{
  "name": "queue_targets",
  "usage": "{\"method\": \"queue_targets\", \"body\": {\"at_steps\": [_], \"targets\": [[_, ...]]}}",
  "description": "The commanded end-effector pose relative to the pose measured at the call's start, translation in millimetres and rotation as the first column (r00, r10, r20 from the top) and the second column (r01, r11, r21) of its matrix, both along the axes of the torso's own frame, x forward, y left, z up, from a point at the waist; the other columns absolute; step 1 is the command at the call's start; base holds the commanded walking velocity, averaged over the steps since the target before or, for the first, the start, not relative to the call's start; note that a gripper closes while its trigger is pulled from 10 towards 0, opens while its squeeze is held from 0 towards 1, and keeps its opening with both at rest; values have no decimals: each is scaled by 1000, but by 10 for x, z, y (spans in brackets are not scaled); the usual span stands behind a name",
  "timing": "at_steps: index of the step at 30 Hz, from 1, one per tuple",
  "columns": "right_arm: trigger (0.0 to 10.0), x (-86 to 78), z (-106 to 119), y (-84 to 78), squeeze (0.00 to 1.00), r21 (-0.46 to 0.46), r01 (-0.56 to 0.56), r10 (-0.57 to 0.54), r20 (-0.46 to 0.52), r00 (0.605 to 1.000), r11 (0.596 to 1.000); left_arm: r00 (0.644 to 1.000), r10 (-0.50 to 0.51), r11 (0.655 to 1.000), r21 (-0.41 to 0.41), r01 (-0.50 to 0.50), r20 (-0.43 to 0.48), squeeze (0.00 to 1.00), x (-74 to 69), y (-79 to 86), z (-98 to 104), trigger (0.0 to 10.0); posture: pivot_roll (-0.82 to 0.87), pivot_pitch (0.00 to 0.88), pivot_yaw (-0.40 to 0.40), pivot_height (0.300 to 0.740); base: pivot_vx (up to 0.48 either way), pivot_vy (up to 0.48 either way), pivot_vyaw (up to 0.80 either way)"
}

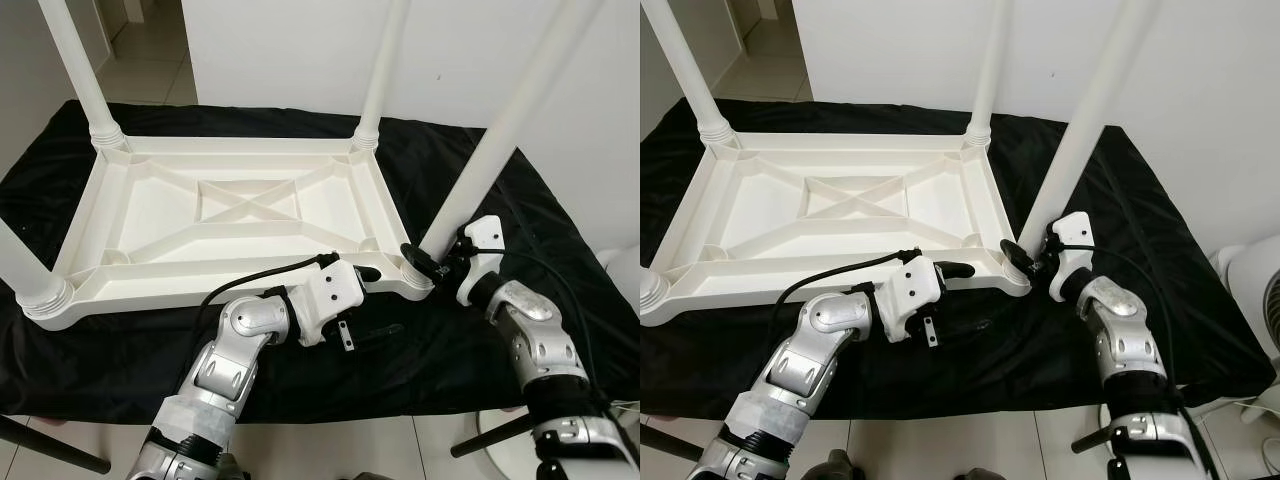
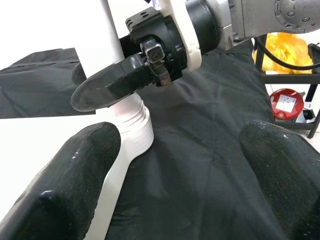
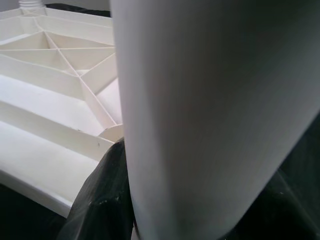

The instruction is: Building children table

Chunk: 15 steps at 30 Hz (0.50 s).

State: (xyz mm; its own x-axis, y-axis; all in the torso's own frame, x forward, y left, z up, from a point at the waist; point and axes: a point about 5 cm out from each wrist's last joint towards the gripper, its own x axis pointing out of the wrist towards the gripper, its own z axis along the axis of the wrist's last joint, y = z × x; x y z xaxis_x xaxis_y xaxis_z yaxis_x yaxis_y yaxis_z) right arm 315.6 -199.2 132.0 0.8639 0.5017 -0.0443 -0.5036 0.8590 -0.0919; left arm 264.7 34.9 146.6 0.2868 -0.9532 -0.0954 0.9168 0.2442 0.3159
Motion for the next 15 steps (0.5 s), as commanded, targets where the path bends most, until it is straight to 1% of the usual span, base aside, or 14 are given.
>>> {"method": "queue_targets", "body": {"at_steps": [1, 2, 3, 4, 5, 6, 8, 10, 11, 13, 14, 15], "targets": [[10000, -43, -136, 23, 0, 5, 56, -55, -62, 997, 998, 999, 31, 999, -13, -31, 10, 0, 1, -16, 18, 10000, 44, 0, -61, 740, 0, 0, 0], [10000, -38, -135, 29, 0, -4, 95, -95, -59, 994, 995, 999, 32, 999, -12, -32, 8, 0, 2, -20, 17, 10000, 41, 0, -60, 740, 0, 0, 0], [10000, -38, -135, 29, 0, -4, 95, -95, -59, 994, 995, 999, 32, 999, -12, -32, 8, 0, 2, -20, 17, 10000, 41, 0, -60, 740, 0, 0, 0], [10000, -35, -127, 48, 0, 0, 143, -143, -54, 988, 990, 999, 34, 999, -13, -34, 6, 0, 4, -24, 15, 10000, 38, 0, -62, 740, 0, 0, 0], [10000, -35, -127, 48, 0, 0, 143, -143, -54, 988, 990, 999, 34, 999, -13, -34, 6, 0, 4, -24, 15, 10000, 38, 0, -62, 740, 0, 0, 0], [10000, -35, -121, 61, 0, 3, 175, -175, -51, 983, 985, 999, 35, 999, -13, -35, 4, 0, 5, -27, 13, 10000, 38, 0, -62, 740, 0, 0, 0], [10000, -50, -110, 133, 0, 3, 237, -237, -36, 971, 971, 999, 43, 999, -16, -43, 1, 0, 13, -29, 13, 10000, 34, 0, -65, 740, 0, 0, 0], [10000, -50, -110, 133, 0, 3, 237, -237, -36, 971, 971, 999, 43, 999, -16, -43, 1, 0, 13, -29, 13, 10000, 34, 0, -65, 740, 0, 0, 0], [10000, -56, -108, 154, 0, 0, 255, -255, -32, 966, 967, 999, 47, 999, -16, -47, 0, 0, 17, -29, 13, 10000, 34, 0, -65, 740, 0, 0, 0], [10000, -52, -101, 161, 0, 46, 363, -361, -39, 932, 931, 998, 66, 998, -15, -66, -12, 0, 32, -35, -8, 10000, 30, 0, -67, 740, 0, 0, 0], [10000, -52, -101, 161, 0, 46, 363, -361, -39, 932, 931, 998, 66, 998, -15, -66, -12, 0, 32, -35, -8, 10000, 30, 0, -67, 740, 0, 0, 0], [10000, -53, -90, 161, 0, 66, 409, -407, -43, 912, 910, 997, 70, 997, -13, -70, -16, 0, 31, -38, -16, 10000, 28, 0, -67, 740, 0, 0, 0]]}}
